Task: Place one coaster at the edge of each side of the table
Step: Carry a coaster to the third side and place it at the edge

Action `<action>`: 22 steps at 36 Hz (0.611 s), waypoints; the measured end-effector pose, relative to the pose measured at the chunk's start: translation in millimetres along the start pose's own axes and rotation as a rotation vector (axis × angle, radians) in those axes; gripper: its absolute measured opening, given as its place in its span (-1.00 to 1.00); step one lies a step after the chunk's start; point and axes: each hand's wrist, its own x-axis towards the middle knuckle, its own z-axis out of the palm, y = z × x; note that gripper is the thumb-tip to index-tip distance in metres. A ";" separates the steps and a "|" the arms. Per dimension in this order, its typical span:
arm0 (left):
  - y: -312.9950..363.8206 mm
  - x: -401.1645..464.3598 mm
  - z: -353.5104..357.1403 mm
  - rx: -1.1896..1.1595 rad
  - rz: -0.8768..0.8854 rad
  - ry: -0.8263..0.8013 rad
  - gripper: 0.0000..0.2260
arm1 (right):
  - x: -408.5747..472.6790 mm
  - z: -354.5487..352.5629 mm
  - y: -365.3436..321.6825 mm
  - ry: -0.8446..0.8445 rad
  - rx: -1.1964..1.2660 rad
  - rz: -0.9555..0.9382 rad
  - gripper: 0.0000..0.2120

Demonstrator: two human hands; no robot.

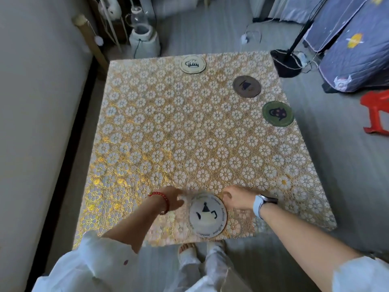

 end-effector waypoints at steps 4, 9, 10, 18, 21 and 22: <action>9.1 19.0 -46.5 0.011 -0.009 0.179 -0.67 | 12.7 -28.0 -5.1 0.095 0.096 -0.007 -0.74; 28.4 69.4 -108.2 0.034 -0.026 0.349 -0.59 | 45.1 -91.1 8.9 0.285 0.119 -0.058 -0.75; 31.7 81.8 -119.9 0.038 -0.030 0.367 -0.57 | 53.8 -105.9 15.8 0.321 0.107 -0.061 -0.76; 44.5 196.4 -185.0 0.043 -0.077 0.453 -0.41 | 156.3 -229.4 82.6 0.639 0.094 0.014 -0.88; 39.8 235.4 -190.8 0.094 -0.094 0.479 -0.40 | 198.3 -260.6 102.3 0.718 0.106 0.092 -0.67; 38.5 246.0 -190.4 0.096 -0.106 0.486 -0.39 | 210.8 -267.9 106.4 0.737 0.114 0.113 -0.62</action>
